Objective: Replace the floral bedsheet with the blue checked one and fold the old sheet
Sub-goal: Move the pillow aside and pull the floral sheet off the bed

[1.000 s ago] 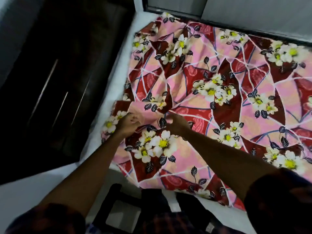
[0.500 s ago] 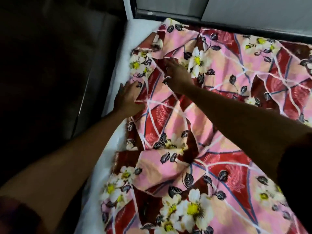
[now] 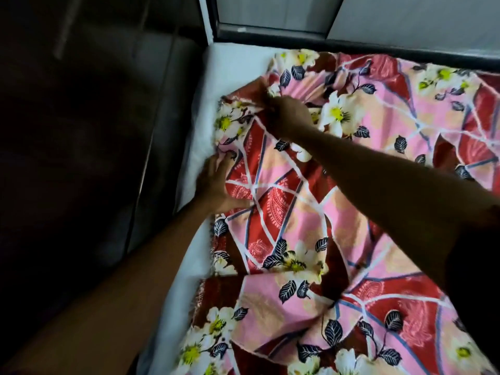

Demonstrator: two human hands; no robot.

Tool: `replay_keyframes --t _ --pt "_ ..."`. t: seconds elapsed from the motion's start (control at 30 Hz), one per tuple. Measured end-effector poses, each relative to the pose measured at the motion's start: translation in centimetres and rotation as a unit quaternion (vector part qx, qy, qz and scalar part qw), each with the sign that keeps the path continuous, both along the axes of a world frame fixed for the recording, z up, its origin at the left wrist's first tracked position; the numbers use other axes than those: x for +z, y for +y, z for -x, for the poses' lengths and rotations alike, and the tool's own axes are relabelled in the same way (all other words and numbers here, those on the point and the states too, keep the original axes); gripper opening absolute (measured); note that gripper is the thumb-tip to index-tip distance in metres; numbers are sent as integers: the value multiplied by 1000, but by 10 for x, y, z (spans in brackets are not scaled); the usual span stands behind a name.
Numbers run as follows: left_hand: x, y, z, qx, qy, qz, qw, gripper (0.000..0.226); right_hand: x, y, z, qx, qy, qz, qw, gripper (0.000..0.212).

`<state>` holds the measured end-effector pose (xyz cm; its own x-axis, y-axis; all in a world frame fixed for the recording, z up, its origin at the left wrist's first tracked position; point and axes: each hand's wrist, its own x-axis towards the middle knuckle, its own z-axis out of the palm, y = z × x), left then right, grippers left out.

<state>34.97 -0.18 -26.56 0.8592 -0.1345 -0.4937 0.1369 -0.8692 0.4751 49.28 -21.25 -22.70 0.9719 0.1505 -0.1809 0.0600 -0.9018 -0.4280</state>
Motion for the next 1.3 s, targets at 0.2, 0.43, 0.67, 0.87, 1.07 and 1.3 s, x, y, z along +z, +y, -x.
replay_keyframes --t 0.2,0.43,0.67,0.87,1.07,1.3 --pt "11 9 -8 54 -5 118 992 127 26 6 59 -131 63 -241 960 20" --pt "69 -8 6 248 30 275 929 26 87 25 194 -91 110 -364 920 15" --pt "80 -23 111 216 -156 116 957 42 61 -4 263 60 154 -193 967 52" --pt "118 -59 159 189 -164 136 959 42 78 -66 299 -143 168 -299 928 31" --pt "158 -132 200 152 -112 221 957 22 94 -179 405 -282 187 -322 884 22" --pt "175 -263 293 68 -5 199 978 15 119 -333 558 -333 213 -251 884 24"
